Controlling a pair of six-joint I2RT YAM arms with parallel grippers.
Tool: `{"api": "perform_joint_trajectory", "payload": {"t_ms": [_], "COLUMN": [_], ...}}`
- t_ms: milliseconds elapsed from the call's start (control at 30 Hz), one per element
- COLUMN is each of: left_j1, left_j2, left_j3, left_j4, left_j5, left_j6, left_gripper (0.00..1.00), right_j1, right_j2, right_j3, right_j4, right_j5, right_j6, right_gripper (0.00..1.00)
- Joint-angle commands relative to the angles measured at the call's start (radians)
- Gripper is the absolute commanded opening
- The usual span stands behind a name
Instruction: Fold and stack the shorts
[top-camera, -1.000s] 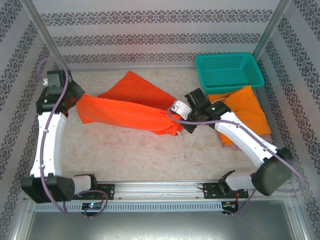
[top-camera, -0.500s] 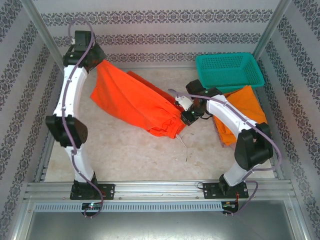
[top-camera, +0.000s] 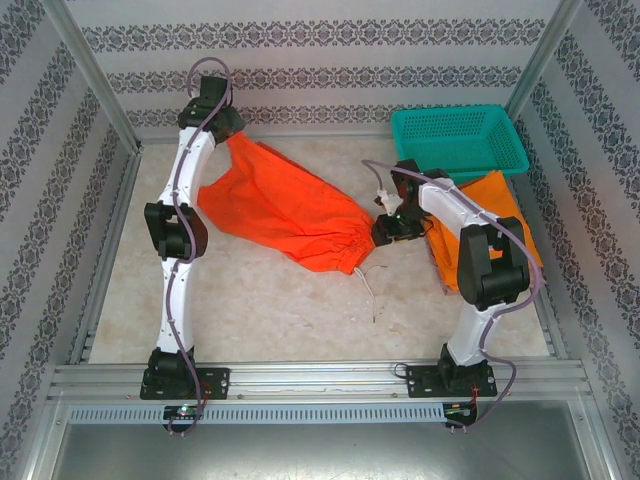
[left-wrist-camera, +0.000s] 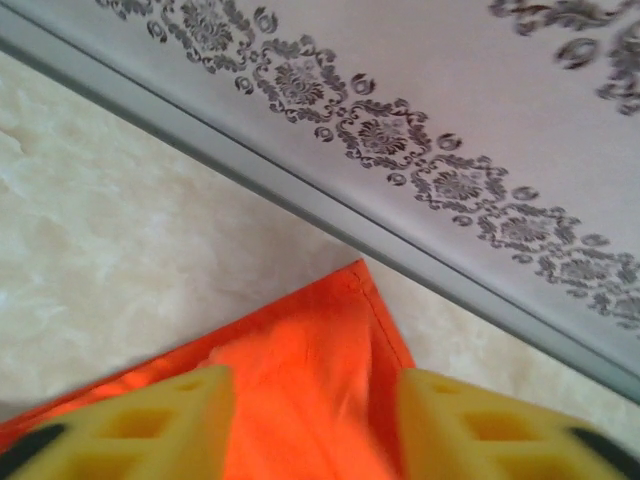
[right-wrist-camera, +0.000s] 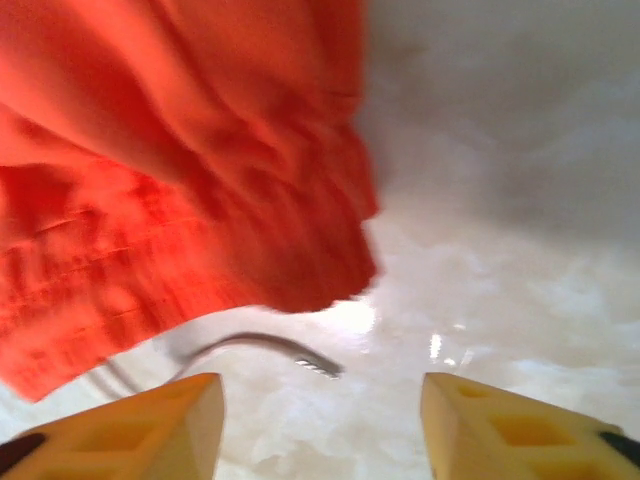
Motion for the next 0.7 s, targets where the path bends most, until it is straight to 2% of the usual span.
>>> {"api": "perform_joint_trajectory", "payload": {"t_ms": [0,33,67,167,233,267,333,400,467,567,667], "left_j1": [0.025,0.025,0.024,0.024,0.021,0.018,0.018,0.018,0.021,0.033,0.063], "left_j2": [-0.064,-0.092,-0.129,-0.255,-0.361,-0.426,-0.563,-0.687,-0.751,-0.752,-0.674], "left_j3": [0.057,0.054,0.047,-0.03,-0.184,-0.315,-0.602,-0.918,-1.121,-1.283,-1.337], "left_j4": [0.099,0.092,0.079,0.023,0.023,0.06,0.222,0.451,0.624,0.773,0.863], "left_j5": [0.049,0.054,0.057,0.134,0.207,0.247,0.305,0.33,0.339,0.35,0.406], "left_j6": [-0.025,-0.014,0.005,0.063,0.076,0.079,0.065,0.025,-0.008,-0.04,-0.104], "left_gripper": [0.84,0.94,1.0,1.0,1.0,1.0,1.0,1.0,1.0,1.0,1.0], "right_j1": [-0.026,-0.025,-0.022,0.018,0.064,0.095,0.165,0.237,0.293,0.347,0.358], "right_j2": [-0.056,-0.094,-0.145,-0.278,-0.325,-0.334,-0.31,-0.255,-0.211,-0.164,-0.116], "right_j3": [0.037,0.026,0.01,-0.051,-0.086,-0.094,-0.072,-0.035,-0.03,-0.052,-0.103], "right_j4": [-0.027,-0.005,0.031,0.193,0.318,0.37,0.408,0.411,0.434,0.458,0.5], "right_j5": [-0.008,-0.034,-0.073,-0.233,-0.319,-0.331,-0.326,-0.344,-0.348,-0.321,-0.325], "right_j6": [0.122,0.142,0.173,0.299,0.395,0.447,0.506,0.545,0.575,0.592,0.615], "right_gripper": [0.67,0.69,0.72,0.82,0.88,0.92,0.94,0.95,0.95,0.95,0.95]}}
